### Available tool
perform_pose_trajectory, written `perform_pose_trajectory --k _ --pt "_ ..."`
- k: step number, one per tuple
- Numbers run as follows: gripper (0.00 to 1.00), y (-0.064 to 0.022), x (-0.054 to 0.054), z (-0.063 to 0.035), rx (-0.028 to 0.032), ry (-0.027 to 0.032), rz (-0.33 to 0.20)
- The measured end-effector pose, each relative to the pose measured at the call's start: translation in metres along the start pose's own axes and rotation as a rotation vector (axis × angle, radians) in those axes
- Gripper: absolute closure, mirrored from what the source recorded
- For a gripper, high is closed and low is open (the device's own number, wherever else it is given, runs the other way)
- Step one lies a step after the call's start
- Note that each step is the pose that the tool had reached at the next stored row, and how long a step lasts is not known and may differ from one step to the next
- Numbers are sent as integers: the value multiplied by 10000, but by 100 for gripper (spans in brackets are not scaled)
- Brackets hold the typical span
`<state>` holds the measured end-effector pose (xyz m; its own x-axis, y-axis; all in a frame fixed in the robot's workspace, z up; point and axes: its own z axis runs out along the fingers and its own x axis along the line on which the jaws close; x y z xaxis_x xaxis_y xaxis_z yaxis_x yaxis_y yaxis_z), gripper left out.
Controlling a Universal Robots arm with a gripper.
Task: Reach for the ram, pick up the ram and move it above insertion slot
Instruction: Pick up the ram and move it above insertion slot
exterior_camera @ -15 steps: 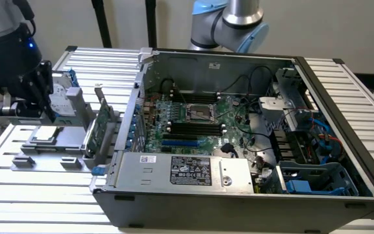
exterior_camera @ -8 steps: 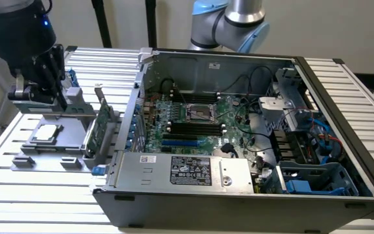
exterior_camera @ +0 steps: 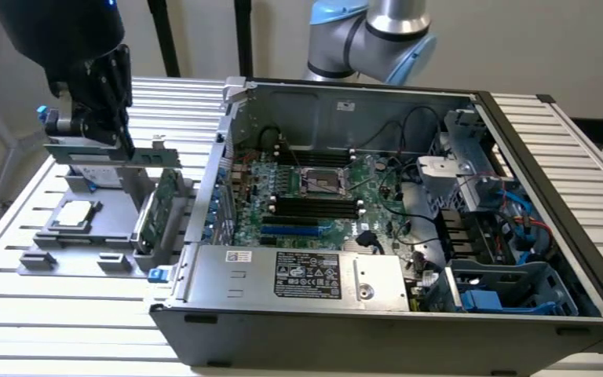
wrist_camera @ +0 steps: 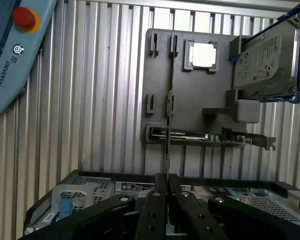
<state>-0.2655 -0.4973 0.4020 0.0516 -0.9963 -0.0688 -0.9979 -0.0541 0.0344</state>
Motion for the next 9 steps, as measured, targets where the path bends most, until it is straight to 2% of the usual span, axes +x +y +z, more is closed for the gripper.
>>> perform_pose_trajectory --k 4,9 --pt "87 -179 6 -56 8 -150 -5" --pt "87 -406 17 -73 16 -334 -12"
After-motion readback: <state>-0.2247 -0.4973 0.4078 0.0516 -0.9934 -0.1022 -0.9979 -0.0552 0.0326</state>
